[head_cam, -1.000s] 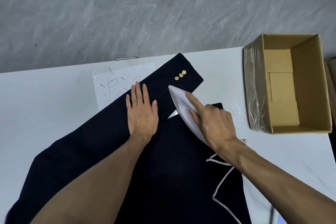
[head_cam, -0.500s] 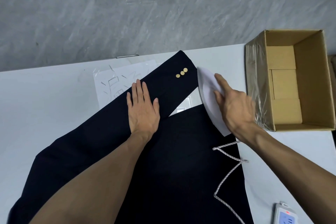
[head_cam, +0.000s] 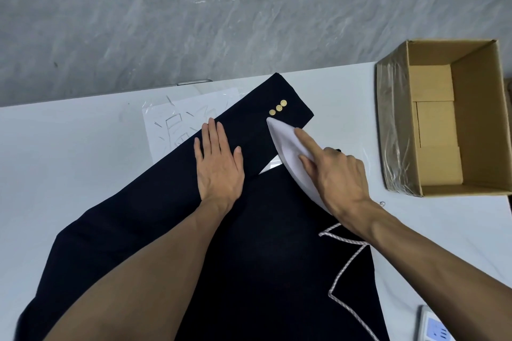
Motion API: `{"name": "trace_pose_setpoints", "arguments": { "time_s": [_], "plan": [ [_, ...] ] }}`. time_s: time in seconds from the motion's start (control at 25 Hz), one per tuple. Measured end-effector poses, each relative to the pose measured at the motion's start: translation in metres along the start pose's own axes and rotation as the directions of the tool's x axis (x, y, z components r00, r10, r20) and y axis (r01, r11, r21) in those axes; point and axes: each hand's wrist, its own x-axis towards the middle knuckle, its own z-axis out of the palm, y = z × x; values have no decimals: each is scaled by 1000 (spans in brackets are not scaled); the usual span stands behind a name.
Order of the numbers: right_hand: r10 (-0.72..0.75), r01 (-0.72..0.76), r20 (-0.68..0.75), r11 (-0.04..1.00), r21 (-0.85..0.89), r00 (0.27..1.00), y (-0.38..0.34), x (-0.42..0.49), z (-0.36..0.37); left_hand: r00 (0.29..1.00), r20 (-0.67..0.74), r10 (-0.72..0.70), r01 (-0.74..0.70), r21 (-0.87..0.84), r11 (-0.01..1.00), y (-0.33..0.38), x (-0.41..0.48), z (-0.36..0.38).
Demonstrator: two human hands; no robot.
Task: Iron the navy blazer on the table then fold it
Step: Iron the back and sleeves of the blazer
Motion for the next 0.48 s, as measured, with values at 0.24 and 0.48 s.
{"name": "trace_pose_setpoints", "arguments": {
  "time_s": [0.24, 0.48],
  "plan": [
    [56, -55, -70, 998, 17, 996, 22, 9, -5, 1000, 0, 3, -3, -1, 1000, -1, 0, 0],
    [189, -174, -103, 975, 134, 977, 33, 15, -13, 999, 17, 40, -40, 19, 999, 0, 1, -3]
  ]
}}
